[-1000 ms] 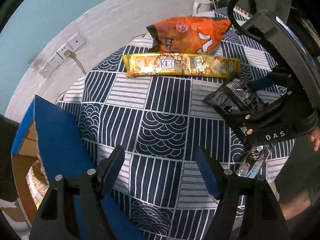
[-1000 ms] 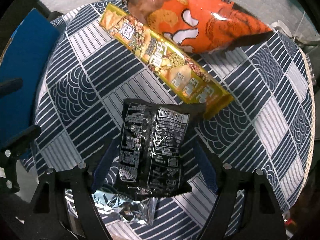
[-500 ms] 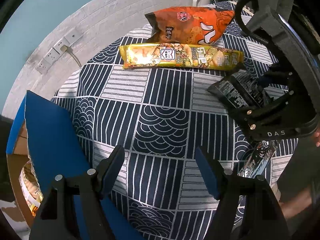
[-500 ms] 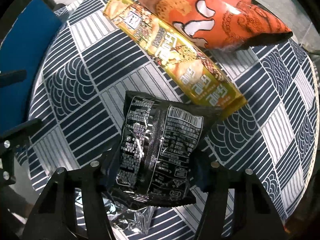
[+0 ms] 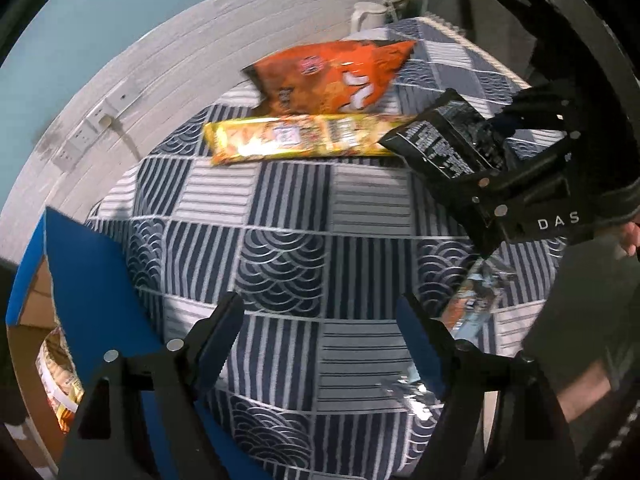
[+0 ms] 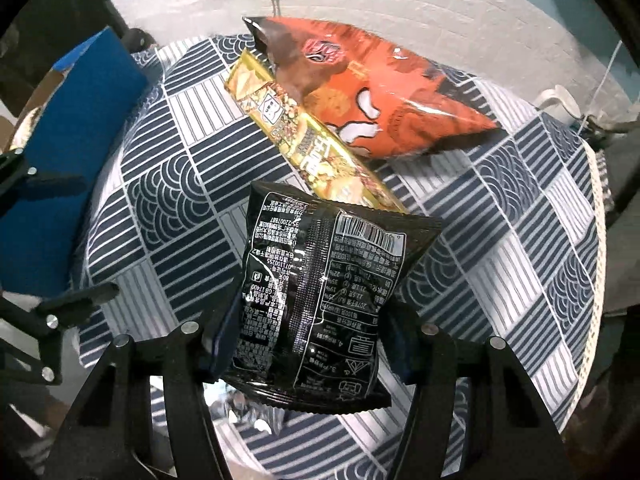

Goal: Organize snacks
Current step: 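Lower the right tool onto the black snack bag and close on it, then grasp the silver-wrapped bar with the left tool while the right tool holds the black bag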

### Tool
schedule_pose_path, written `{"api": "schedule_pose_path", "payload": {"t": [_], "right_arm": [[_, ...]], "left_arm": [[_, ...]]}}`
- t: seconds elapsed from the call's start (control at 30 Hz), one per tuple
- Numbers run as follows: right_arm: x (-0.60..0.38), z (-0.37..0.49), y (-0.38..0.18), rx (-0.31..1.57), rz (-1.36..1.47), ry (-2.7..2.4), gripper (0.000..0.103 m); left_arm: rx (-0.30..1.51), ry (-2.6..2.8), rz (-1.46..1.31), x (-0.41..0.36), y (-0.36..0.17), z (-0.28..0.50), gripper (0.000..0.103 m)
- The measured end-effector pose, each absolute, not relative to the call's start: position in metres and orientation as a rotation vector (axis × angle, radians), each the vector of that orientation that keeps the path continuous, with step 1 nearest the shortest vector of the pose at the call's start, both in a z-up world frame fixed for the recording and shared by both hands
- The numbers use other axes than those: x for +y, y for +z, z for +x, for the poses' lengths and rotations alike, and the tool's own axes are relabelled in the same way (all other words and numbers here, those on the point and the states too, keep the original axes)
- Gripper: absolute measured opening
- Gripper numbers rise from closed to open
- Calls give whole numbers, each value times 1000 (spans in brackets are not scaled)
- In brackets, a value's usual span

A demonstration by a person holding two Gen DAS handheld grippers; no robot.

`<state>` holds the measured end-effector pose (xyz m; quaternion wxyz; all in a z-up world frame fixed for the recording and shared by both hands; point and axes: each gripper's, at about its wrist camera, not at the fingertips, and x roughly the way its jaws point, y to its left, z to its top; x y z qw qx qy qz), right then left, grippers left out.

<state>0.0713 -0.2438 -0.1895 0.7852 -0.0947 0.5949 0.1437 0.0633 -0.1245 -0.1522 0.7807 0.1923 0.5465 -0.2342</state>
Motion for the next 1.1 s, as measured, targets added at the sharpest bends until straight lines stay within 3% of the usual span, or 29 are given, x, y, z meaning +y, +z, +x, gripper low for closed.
{"api": "schedule_pose_path", "payload": {"t": [0.3, 1.03, 1.07, 1.1], "right_arm": [[-268, 59, -175, 1305, -169, 281, 61], [-315, 47, -178, 1313, -45, 232, 61], [-315, 47, -178, 1313, -40, 233, 61], [-316, 48, -178, 1313, -35, 235, 61]], "left_arm": [[1192, -640, 427, -153, -150, 43, 80], [1304, -757, 481, -189, -202, 18, 80], [1307, -750, 468, -189, -204, 19, 76], [1311, -746, 458, -189, -206, 20, 63]]}}
